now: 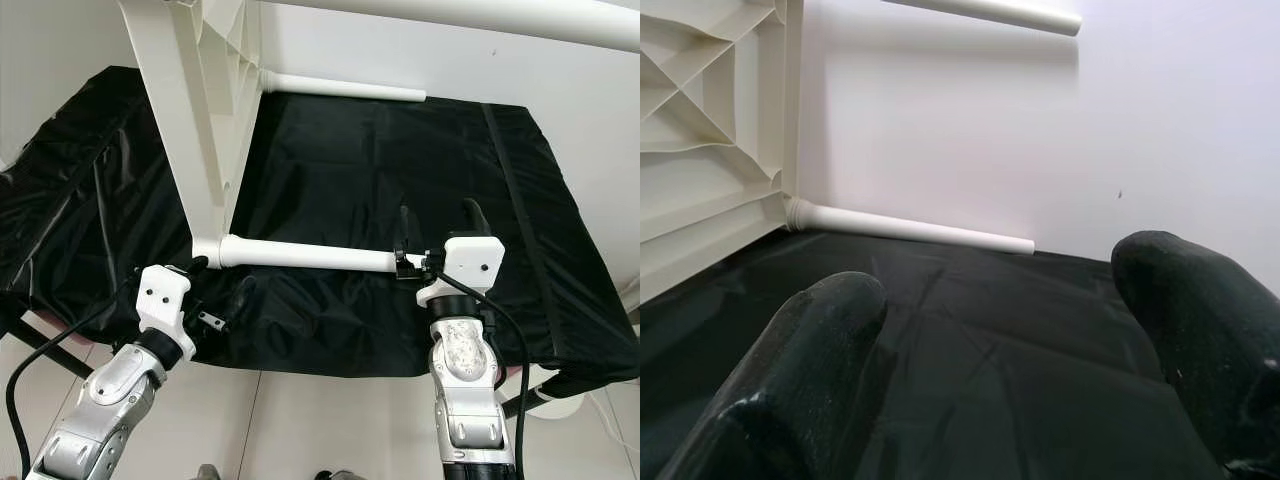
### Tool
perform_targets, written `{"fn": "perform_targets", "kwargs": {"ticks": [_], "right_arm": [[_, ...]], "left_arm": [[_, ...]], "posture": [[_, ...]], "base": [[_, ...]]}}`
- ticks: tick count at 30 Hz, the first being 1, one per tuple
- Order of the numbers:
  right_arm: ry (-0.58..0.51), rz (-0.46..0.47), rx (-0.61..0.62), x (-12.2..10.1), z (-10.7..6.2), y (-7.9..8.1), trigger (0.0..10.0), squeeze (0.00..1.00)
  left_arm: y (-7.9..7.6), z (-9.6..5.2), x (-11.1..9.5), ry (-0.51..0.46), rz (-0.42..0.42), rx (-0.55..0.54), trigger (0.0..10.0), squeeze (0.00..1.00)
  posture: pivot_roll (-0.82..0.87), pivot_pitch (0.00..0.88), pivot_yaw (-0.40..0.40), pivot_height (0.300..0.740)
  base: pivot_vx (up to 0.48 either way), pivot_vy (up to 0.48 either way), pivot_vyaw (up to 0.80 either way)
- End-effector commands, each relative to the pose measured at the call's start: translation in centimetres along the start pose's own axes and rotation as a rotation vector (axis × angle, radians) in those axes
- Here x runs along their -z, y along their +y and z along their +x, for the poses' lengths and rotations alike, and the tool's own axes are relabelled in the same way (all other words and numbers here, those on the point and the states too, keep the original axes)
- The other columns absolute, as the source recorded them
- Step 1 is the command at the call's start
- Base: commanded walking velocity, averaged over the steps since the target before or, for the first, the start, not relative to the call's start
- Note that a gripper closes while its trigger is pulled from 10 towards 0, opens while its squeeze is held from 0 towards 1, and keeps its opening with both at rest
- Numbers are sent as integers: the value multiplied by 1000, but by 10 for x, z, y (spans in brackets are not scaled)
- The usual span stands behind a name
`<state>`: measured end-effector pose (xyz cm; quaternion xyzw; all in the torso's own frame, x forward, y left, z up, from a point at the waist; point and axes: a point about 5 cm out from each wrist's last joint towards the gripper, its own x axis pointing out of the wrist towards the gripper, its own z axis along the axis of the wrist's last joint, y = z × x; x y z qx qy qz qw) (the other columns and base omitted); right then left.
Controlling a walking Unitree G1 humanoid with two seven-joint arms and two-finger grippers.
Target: Building children table
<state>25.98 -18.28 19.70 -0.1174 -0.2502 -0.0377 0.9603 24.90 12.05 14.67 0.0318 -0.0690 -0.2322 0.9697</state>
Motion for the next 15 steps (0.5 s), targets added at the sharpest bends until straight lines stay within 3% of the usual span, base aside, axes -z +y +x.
{"fn": "perform_targets", "kwargs": {"ticks": [1, 5, 7, 11, 12, 15], "right_arm": [[-11, 0, 18, -1, -1, -3, 10000, 0], [66, 60, 9, 13, -8, 1, 10000, 0], [166, 149, -6, 32, -18, 6, 10000, 0], [198, 170, -9, 38, -22, 8, 10000, 0], [237, 195, -9, 45, -27, 10, 10000, 0], [249, 220, -22, 48, -27, 13, 10000, 0]], "left_arm": [[-6, -2, 5, 18, 2, 123, 10000, 0], [-1, -4, 10, 25, 2, 82, 10000, 0], [5, -5, 15, 35, -24, 35, 10000, 0], [7, -5, 15, 34, -40, 19, 10000, 0], [12, -3, 13, 21, -85, -25, 10000, 0], [15, -1, 12, 11, -114, -53, 10000, 0]], "posture": [[58, 110, -35, 740], [60, 113, -37, 740], [62, 117, -41, 740], [65, 115, -43, 740], [65, 110, -43, 740], [64, 103, -45, 740]], "base": [[0, 0, 0], [0, 0, 0], [0, 0, 0], [0, 0, 0], [0, 0, 0], [0, 0, 0]]}}
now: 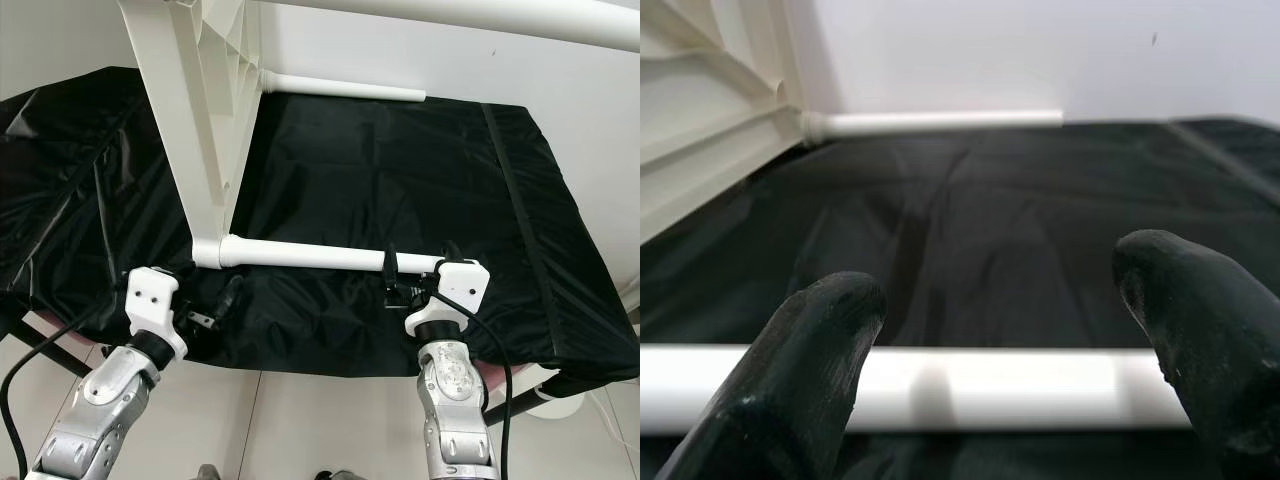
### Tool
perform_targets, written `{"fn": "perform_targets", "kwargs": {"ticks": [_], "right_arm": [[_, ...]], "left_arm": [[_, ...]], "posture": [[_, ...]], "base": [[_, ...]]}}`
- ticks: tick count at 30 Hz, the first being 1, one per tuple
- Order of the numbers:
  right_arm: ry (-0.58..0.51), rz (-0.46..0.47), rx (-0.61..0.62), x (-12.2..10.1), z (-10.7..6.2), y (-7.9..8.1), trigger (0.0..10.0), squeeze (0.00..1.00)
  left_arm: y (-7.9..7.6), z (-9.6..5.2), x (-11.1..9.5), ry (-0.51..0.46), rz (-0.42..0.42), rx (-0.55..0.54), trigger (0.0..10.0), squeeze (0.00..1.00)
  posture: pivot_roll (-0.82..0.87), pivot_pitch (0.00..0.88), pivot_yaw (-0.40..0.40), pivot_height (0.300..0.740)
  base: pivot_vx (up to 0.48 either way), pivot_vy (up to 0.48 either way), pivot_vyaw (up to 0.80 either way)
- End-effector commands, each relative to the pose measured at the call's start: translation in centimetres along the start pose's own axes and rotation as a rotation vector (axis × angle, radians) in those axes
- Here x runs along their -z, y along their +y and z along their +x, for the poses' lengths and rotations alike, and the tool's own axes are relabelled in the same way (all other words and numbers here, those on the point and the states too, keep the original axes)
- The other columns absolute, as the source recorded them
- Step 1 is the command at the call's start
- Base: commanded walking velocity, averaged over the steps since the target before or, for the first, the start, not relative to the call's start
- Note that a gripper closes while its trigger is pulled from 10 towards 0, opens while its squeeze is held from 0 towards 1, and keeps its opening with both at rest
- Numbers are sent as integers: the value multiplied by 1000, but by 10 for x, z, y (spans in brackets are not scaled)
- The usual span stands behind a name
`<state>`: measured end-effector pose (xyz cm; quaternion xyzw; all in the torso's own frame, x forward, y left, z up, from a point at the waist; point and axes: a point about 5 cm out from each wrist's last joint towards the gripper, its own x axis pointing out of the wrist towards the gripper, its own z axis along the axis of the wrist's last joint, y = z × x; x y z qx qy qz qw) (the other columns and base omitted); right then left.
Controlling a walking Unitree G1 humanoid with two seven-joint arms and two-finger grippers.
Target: Building children table
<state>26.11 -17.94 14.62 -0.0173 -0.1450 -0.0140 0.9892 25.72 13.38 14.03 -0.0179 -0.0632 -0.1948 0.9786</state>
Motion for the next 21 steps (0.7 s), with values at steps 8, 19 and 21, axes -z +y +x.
{"fn": "perform_targets", "kwargs": {"ticks": [8, 19, 21], "right_arm": [[89, 46, -63, 23, -8, 6, 10000, 0], [-88, -42, -3, -17, 14, -2, 10000, 0], [-138, -60, 17, -31, 20, -7, 10000, 0]], "left_arm": [[7, 9, -1, -18, -76, -25, 10000, 0], [-27, 12, 1, 35, -95, 170, 10000, 0], [-38, 13, 10, 106, -117, 263, 10000, 0]], "posture": [[68, 89, -48, 740], [66, 86, -43, 740], [61, 99, -41, 740]], "base": [[0, 0, 0], [0, 0, 0], [0, 0, 0]]}}
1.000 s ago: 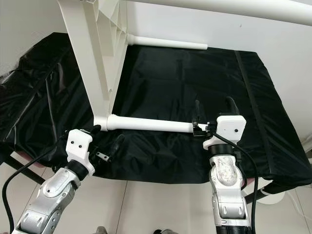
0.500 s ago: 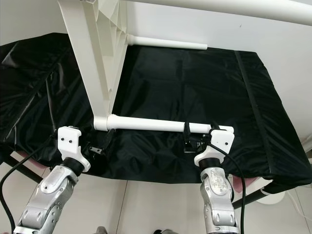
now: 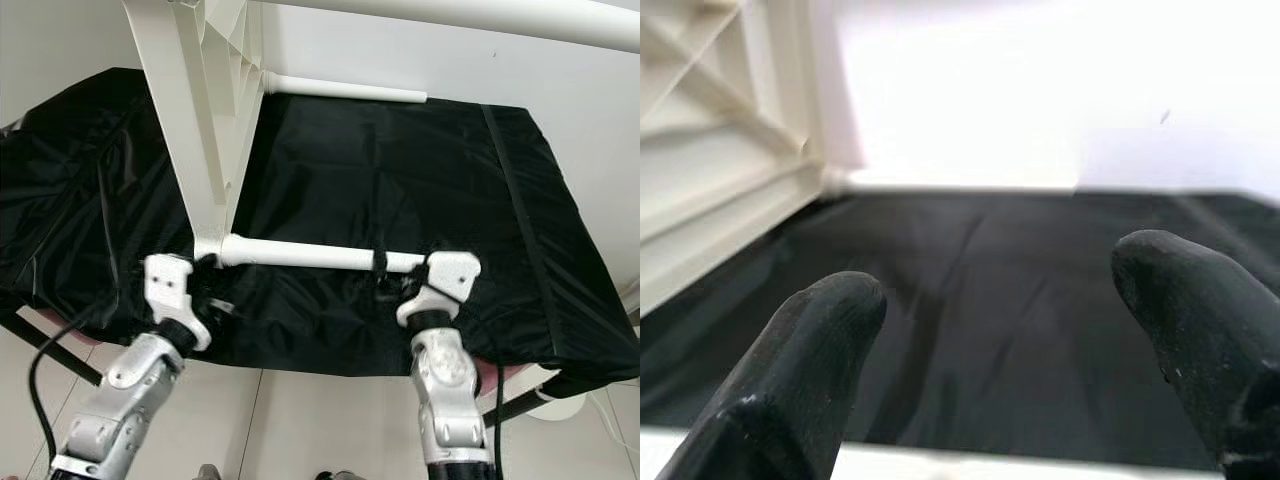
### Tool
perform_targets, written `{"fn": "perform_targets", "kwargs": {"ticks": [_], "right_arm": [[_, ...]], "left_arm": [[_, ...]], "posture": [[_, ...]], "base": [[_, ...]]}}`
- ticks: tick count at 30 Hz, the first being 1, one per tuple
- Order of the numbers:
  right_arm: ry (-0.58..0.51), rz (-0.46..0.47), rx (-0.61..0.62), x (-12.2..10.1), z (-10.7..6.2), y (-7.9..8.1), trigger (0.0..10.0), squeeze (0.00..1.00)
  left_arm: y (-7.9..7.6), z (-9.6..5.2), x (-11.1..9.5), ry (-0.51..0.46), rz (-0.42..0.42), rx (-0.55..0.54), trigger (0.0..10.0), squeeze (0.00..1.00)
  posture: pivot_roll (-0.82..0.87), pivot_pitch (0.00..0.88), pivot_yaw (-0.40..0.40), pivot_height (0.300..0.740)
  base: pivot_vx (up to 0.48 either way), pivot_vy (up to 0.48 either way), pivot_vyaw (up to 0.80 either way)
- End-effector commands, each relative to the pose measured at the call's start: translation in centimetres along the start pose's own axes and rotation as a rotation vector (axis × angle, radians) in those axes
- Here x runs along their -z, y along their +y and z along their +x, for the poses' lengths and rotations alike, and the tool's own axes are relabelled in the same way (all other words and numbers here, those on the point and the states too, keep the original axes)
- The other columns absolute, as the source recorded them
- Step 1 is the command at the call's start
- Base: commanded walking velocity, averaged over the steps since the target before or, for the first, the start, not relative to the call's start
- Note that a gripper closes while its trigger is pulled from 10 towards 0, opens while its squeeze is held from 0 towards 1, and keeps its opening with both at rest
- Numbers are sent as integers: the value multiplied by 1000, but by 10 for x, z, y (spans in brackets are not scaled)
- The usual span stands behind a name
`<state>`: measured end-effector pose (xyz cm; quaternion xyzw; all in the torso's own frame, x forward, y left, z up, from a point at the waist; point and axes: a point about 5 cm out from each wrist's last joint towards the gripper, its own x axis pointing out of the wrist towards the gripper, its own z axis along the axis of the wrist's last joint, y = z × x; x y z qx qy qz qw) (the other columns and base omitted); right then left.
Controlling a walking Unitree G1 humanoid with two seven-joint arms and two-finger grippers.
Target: Building children table
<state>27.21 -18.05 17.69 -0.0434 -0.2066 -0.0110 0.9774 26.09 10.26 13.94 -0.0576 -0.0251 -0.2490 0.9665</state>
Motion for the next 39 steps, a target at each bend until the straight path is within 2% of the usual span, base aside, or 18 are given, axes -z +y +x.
{"fn": "perform_targets", "kwargs": {"ticks": [1, 4, 10, 15, 16, 19, 21, 24, 26, 28, 29, 31, 32, 34, 39], "right_arm": [[-11, -12, 27, -4, 1, -6, 10000, 0], [-52, -37, 25, -14, 6, -10, 10000, 0], [-63, -45, 22, -17, 7, -11, 10000, 0], [-119, -81, 17, -32, 10, -8, 10000, 0], [-119, -81, 17, -32, 10, -8, 10000, 0], [-143, -100, 10, -38, 12, -6, 10000, 0], [-212, -209, -14, -53, 13, -5, 10000, 0], [-256, -270, -8, -62, 14, -6, 10000, 0], [-357, -450, 23, -80, 15, -7, 10000, 0], [-416, -544, 56, -89, 14, -8, 10000, 0], [-416, -544, 56, -89, 14, -8, 10000, 0], [-483, -639, 95, -99, 12, -7, 10000, 0], [-483, -639, 95, -99, 12, -7, 10000, 0], [-530, -699, 132, -108, 13, -7, 10000, 0], [-578, -752, 207, -124, 23, -9, 10000, 0]], "left_arm": [[-10, -1, 7, 53, -16, 156, 10000, 0], [-23, 5, 12, 121, -68, 254, 10000, 0], [-25, 9, 13, 146, -113, 256, 10000, 0], [-32, 31, 10, 172, -221, 221, 10000, 0], [-32, 31, 10, 172, -221, 221, 10000, 0], [-32, 35, 9, 181, -291, 212, 10000, 0], [-29, 32, 6, 193, -257, 219, 10000, 0], [-28, 30, 5, 195, -244, 216, 10000, 0], [-27, 28, 4, 190, -220, 213, 10000, 0], [-26, 28, 5, 193, -220, 204, 10000, 0], [-26, 28, 5, 193, -220, 204, 10000, 0], [-26, 28, 6, 198, -231, 202, 10000, 0], [-26, 28, 6, 198, -231, 202, 10000, 0], [-26, 27, 6, 206, -229, 200, 10000, 0], [-25, 27, 6, 204, -215, 201, 10000, 0]], "posture": [[61, 99, -41, 740], [53, 105, -32, 740], [48, 108, -27, 740], [34, 112, -10, 740], [34, 112, -10, 740], [27, 112, -7, 740], [24, 113, 0, 740], [25, 115, 1, 740], [21, 119, -1, 740], [21, 119, -1, 740], [21, 119, -1, 740], [23, 123, -3, 740], [23, 123, -3, 740], [27, 122, -9, 740], [26, 116, -10, 740]], "base": [[0, 0, 0], [0, 0, 0], [0, 0, 0], [0, 0, 0], [0, 0, 0], [0, 0, 0], [0, 0, 0], [0, 0, 0], [0, 0, 0], [0, 0, 0], [0, 0, 0], [0, 0, 0], [0, 0, 0], [0, 0, 0], [0, 0, 0]]}}
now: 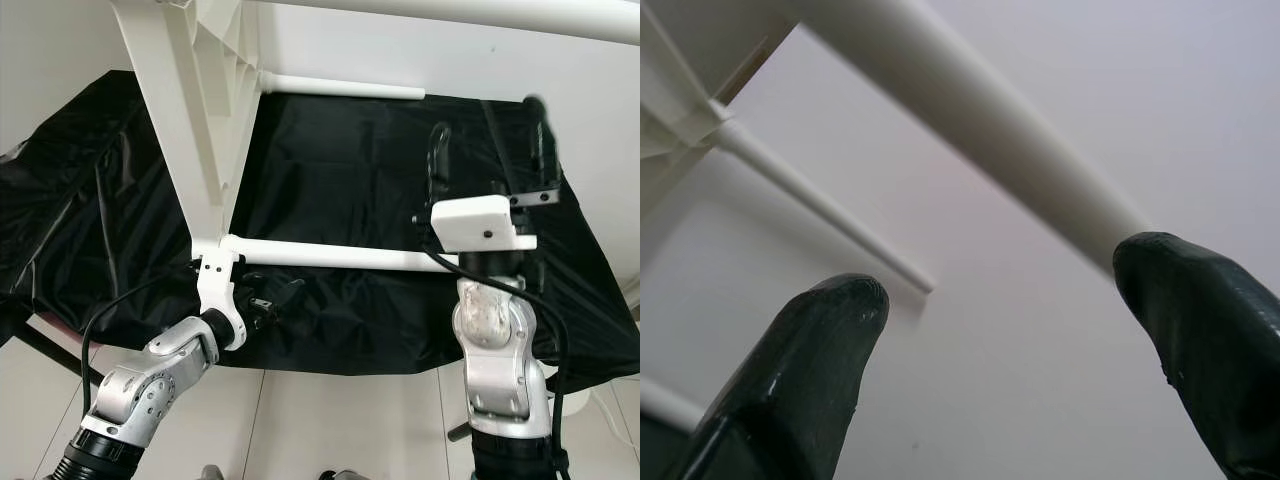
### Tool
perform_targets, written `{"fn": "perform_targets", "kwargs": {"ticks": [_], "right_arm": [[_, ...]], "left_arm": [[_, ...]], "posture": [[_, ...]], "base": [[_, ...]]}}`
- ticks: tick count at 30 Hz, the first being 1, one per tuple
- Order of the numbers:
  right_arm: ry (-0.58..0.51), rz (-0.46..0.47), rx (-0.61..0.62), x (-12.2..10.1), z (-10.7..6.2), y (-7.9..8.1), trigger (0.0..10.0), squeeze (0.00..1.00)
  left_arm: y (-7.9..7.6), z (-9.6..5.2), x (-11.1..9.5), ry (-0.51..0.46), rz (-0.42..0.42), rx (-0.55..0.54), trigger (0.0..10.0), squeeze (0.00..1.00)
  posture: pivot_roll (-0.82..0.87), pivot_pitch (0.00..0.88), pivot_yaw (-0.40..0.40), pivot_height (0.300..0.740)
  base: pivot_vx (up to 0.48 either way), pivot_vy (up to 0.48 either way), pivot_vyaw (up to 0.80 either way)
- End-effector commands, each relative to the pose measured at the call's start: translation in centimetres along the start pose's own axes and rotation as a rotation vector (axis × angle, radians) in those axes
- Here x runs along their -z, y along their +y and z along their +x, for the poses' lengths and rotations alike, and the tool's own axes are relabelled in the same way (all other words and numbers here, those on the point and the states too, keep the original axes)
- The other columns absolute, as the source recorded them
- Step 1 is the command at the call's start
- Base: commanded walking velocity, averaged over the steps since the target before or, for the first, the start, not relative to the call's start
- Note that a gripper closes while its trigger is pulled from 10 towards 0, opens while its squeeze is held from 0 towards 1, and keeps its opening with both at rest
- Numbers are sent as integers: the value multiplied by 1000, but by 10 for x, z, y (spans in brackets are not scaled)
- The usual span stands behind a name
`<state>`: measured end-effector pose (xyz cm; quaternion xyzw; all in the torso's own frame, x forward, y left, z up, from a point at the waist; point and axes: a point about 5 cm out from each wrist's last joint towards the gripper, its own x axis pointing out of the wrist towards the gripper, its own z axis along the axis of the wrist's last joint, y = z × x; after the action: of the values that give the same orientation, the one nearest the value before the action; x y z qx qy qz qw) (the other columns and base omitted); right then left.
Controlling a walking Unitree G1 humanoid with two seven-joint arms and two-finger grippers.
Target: Building children table
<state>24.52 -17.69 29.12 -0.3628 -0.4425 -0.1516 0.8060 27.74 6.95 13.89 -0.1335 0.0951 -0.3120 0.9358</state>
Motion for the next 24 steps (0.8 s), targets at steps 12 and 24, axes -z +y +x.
{"fn": "perform_targets", "kwargs": {"ticks": [12, 24], "right_arm": [[-146, -131, 100, -10, 42, -18, 10000, 0], [-155, -144, -117, 2, 62, -1, 10000, 0]], "left_arm": [[-8, 3, 1, 4, 11, 91, 10000, 0], [-7, 6, -1, -6, 24, 81, 10000, 0]], "posture": [[14, 105, -14, 740], [8, 104, -34, 740]], "base": [[0, 0, 0], [0, 0, 0]]}}
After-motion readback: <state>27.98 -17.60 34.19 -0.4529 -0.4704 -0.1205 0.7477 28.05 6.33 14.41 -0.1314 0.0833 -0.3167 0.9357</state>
